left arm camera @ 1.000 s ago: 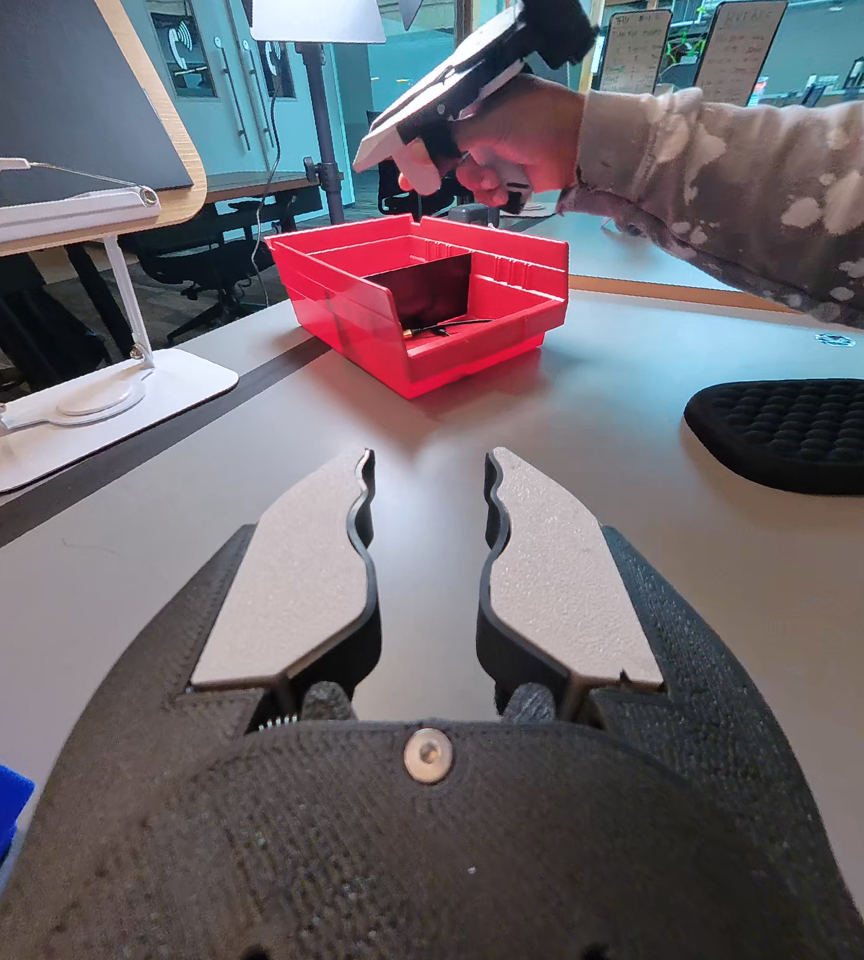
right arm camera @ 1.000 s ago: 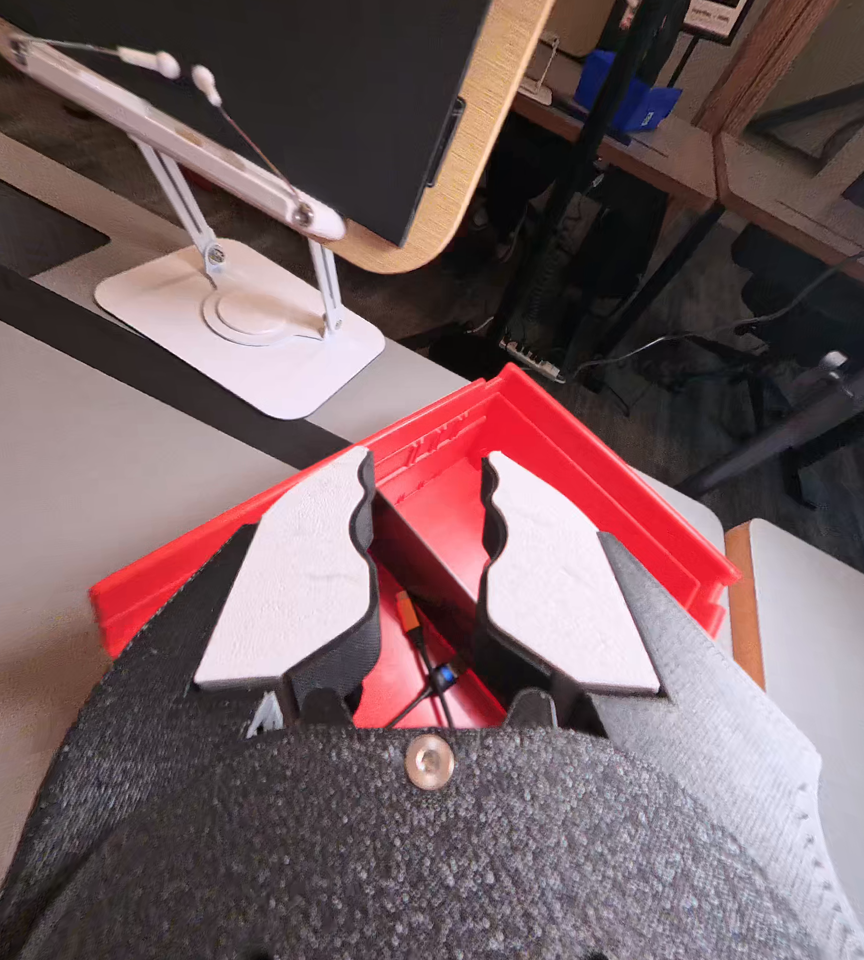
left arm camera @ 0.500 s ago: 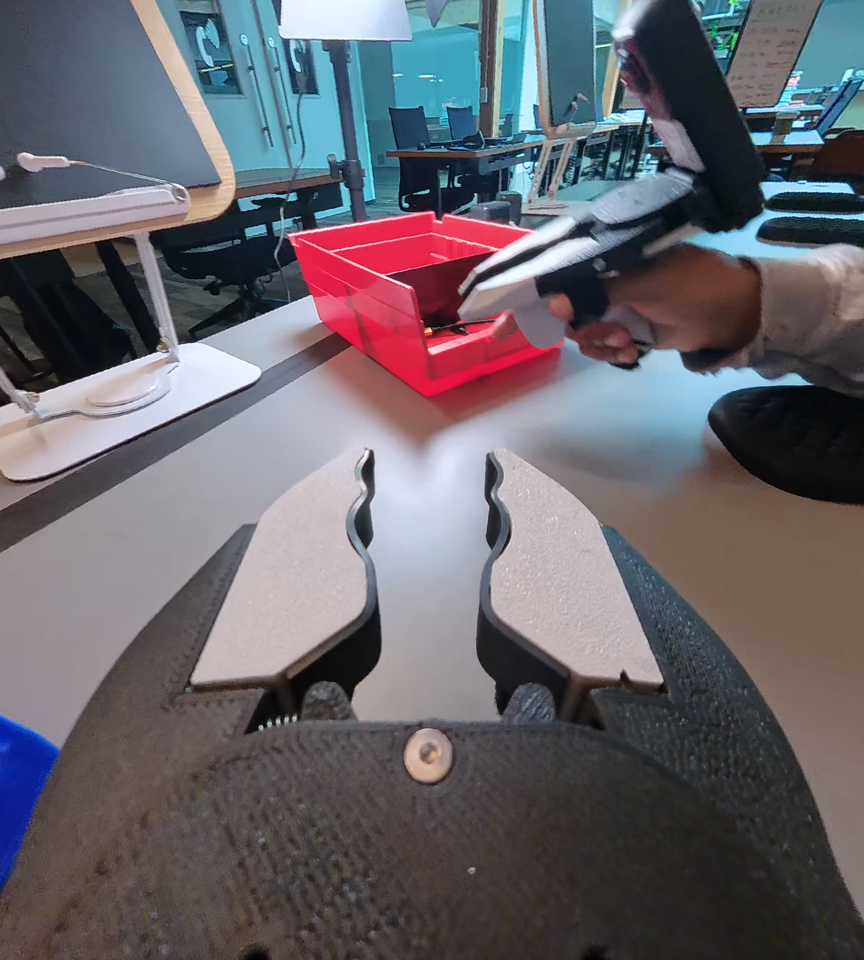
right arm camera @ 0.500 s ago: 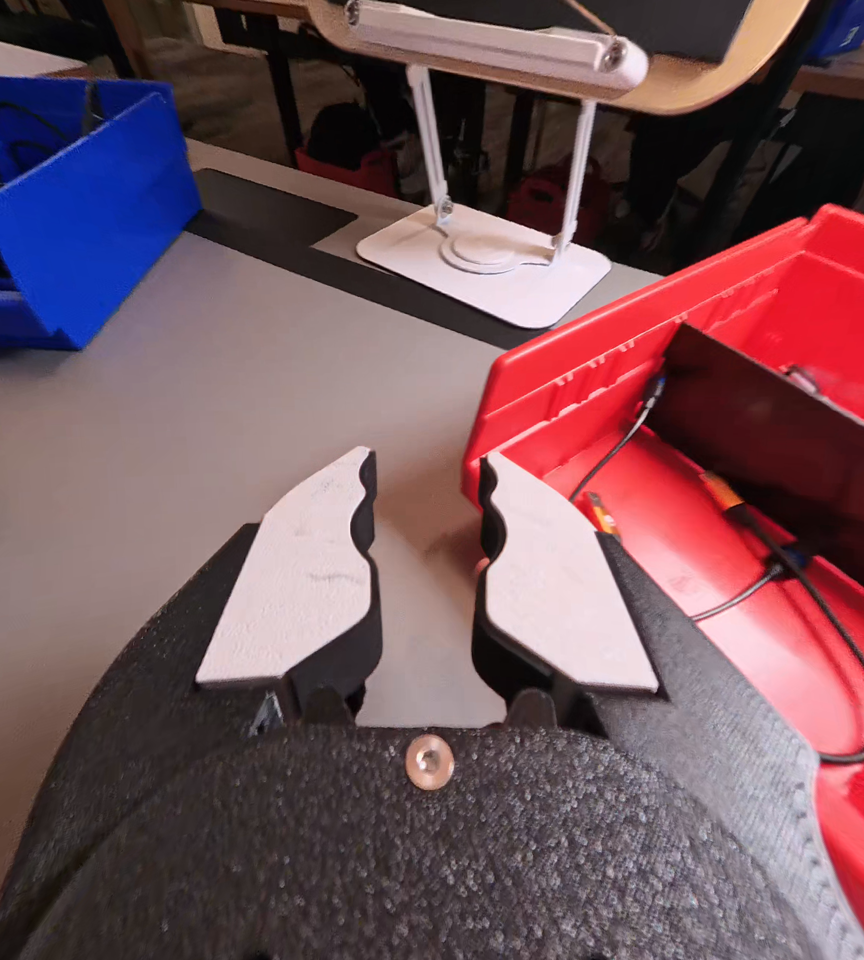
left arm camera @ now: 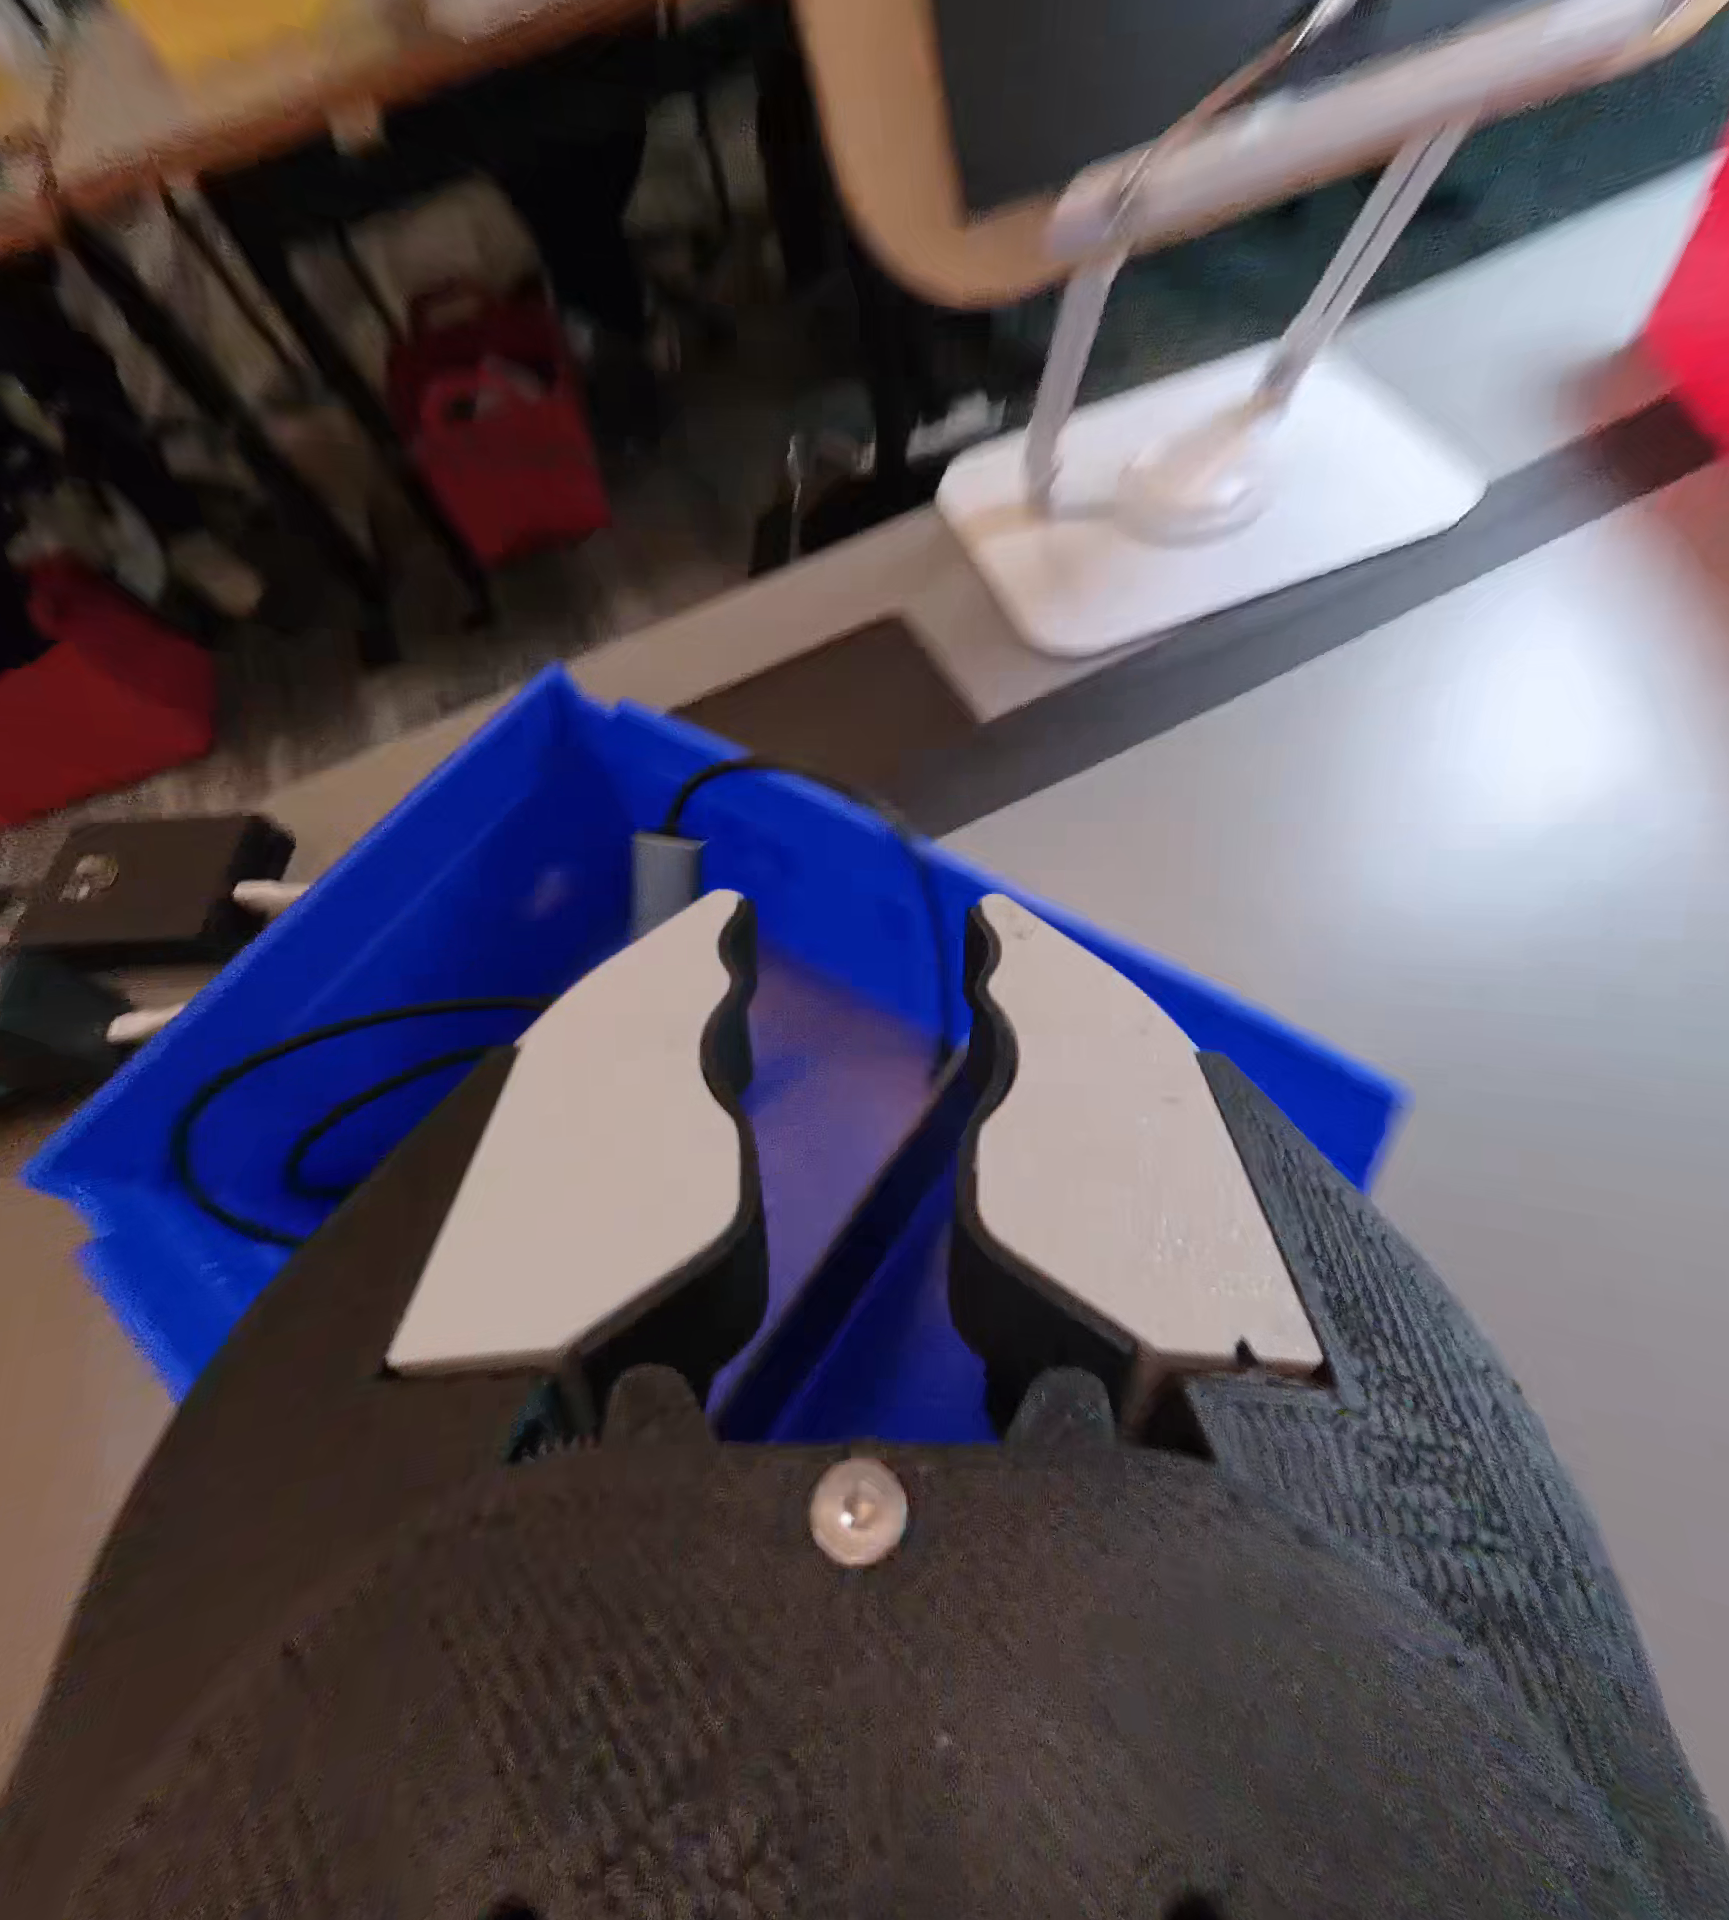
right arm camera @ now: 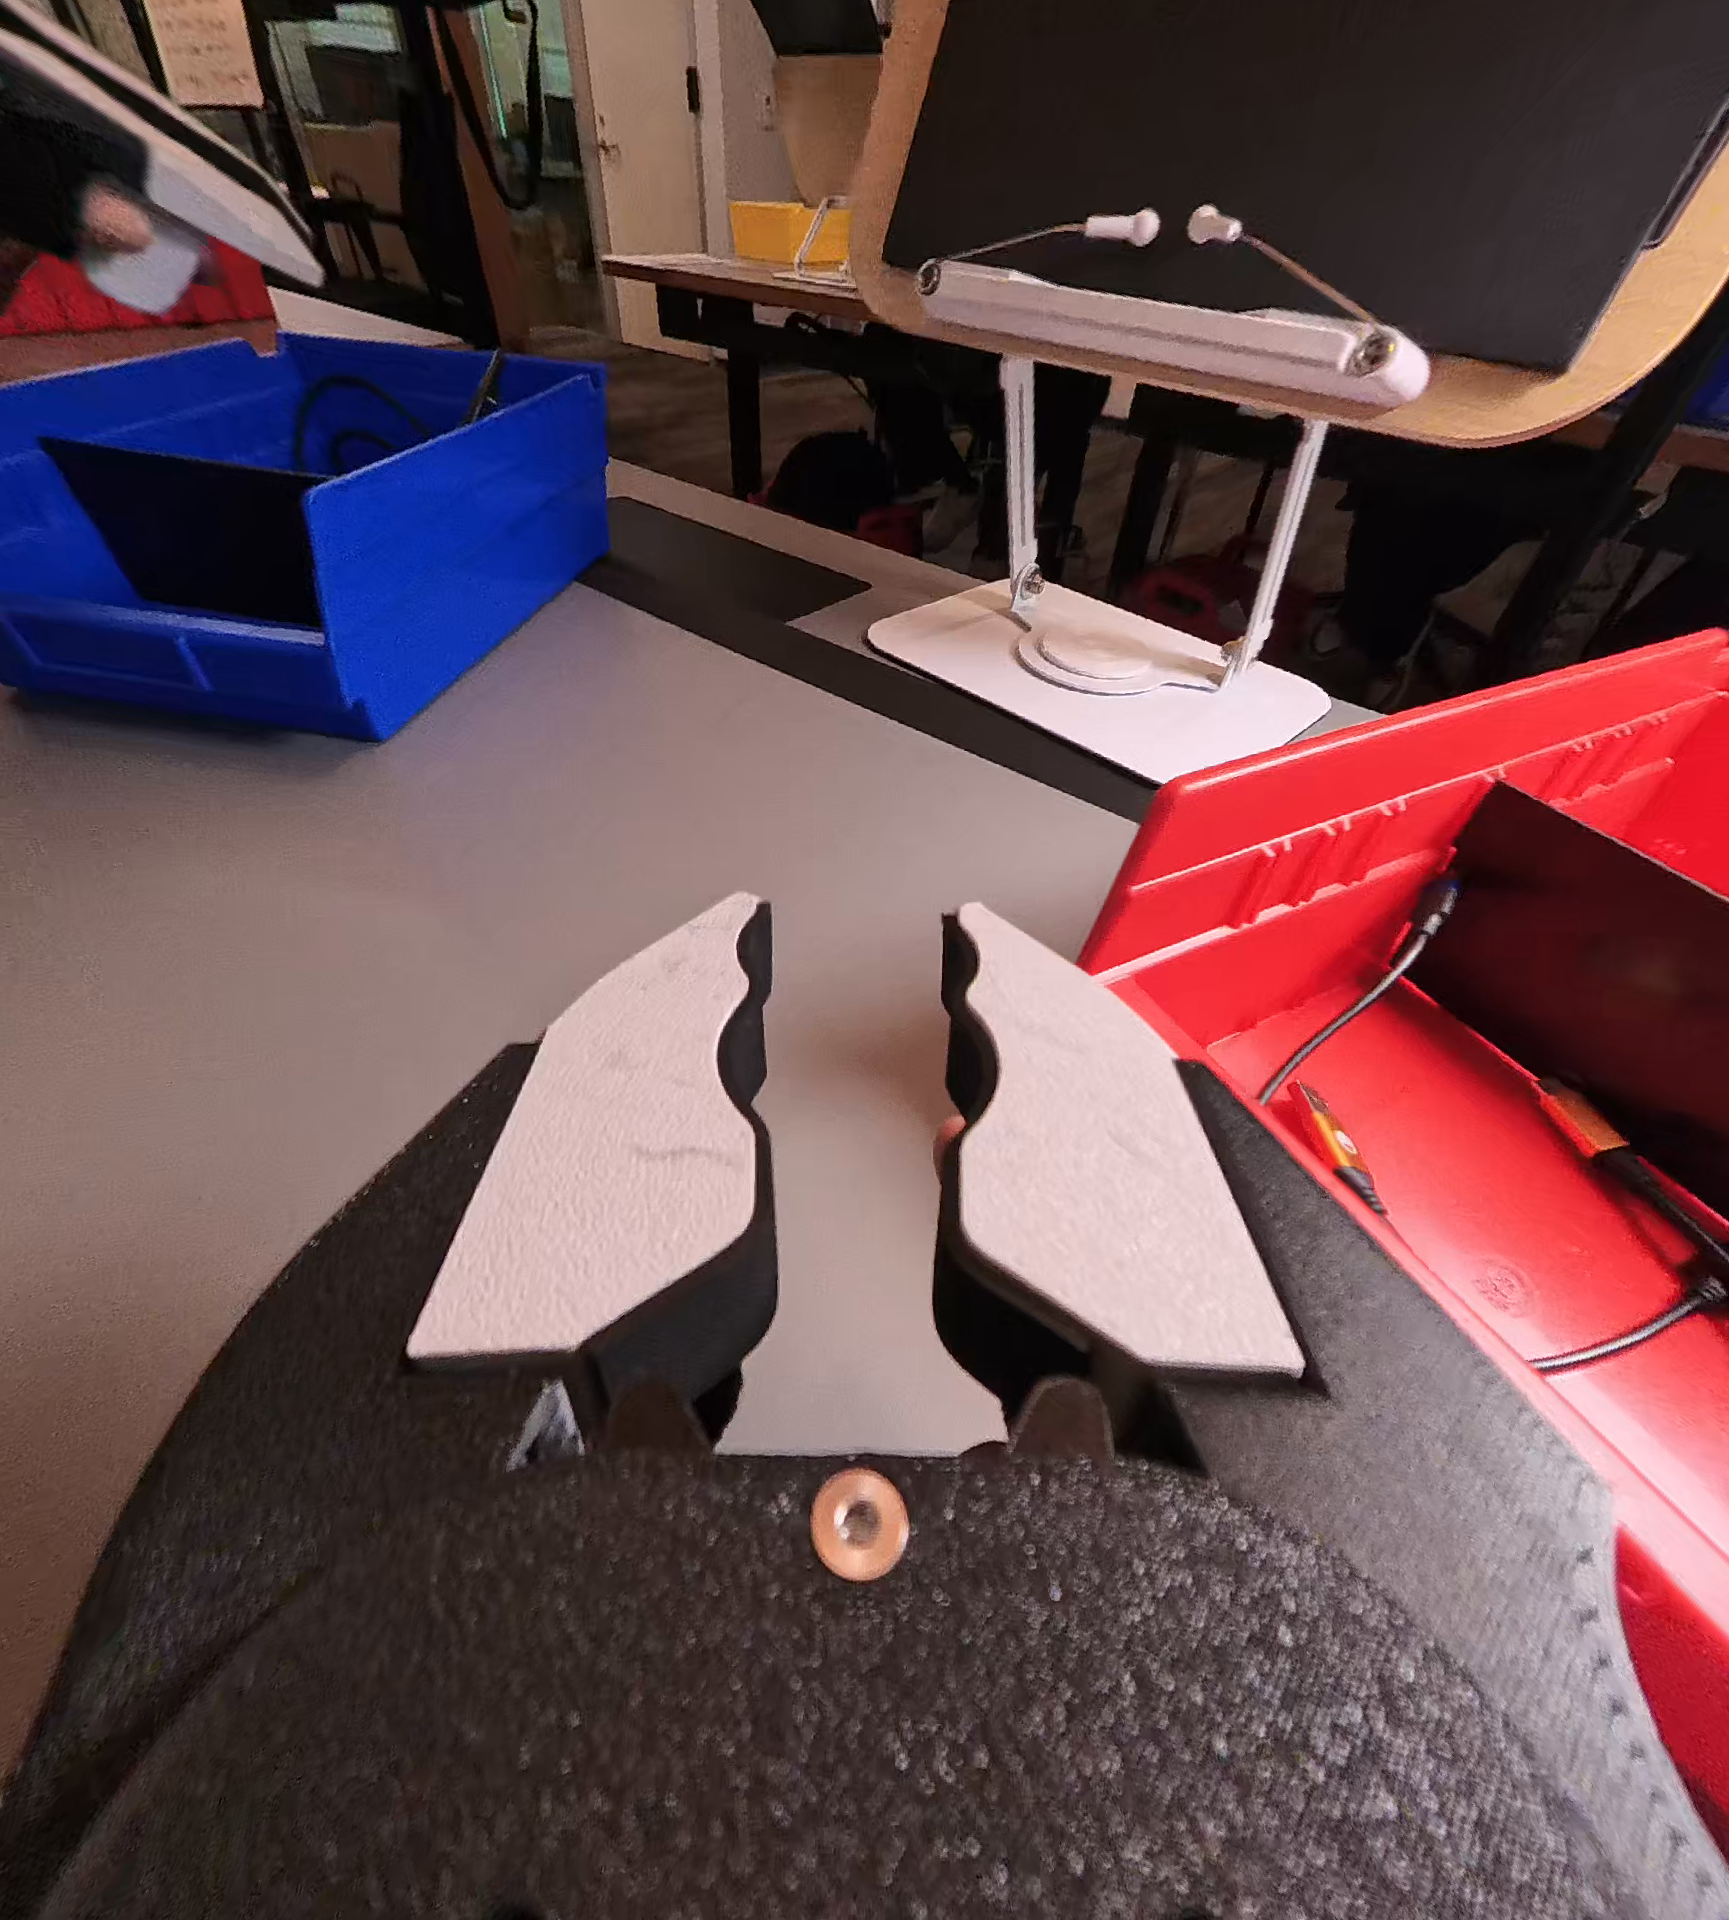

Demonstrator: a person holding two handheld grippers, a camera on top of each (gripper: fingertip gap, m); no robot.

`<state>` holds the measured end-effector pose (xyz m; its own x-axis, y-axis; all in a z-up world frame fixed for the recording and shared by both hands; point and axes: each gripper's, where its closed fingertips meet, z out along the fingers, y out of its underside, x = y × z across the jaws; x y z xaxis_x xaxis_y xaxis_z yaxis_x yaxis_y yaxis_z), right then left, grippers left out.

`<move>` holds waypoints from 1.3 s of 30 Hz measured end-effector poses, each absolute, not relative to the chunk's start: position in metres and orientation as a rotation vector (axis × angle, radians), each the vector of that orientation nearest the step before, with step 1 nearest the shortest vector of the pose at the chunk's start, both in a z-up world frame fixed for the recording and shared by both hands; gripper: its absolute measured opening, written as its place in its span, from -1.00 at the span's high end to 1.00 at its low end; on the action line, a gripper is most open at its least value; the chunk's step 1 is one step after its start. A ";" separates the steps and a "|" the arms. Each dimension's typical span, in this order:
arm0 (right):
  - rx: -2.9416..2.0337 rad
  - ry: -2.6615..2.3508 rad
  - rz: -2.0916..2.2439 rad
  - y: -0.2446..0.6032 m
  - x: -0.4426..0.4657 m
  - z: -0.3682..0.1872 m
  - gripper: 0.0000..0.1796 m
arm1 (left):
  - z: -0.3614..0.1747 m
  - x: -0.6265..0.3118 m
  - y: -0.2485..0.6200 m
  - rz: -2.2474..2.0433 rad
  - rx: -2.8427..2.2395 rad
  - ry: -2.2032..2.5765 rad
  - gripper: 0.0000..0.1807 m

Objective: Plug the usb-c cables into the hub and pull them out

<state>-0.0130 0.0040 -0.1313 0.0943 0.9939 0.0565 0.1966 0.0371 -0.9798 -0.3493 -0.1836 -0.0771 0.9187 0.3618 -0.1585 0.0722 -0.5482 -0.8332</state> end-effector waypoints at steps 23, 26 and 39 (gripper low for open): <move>-1.299 -1.348 0.968 0.004 -0.015 -0.148 0.77 | 0.023 -0.360 -0.154 0.740 -2.020 -0.081 0.73; -1.249 -1.336 0.981 -0.002 -0.017 -0.136 0.76 | 0.071 -0.289 -0.151 0.561 -1.837 0.077 0.74; -0.860 -1.646 1.818 -0.149 -0.004 -0.021 0.52 | 0.062 -0.008 -0.156 -0.809 -1.340 0.895 0.74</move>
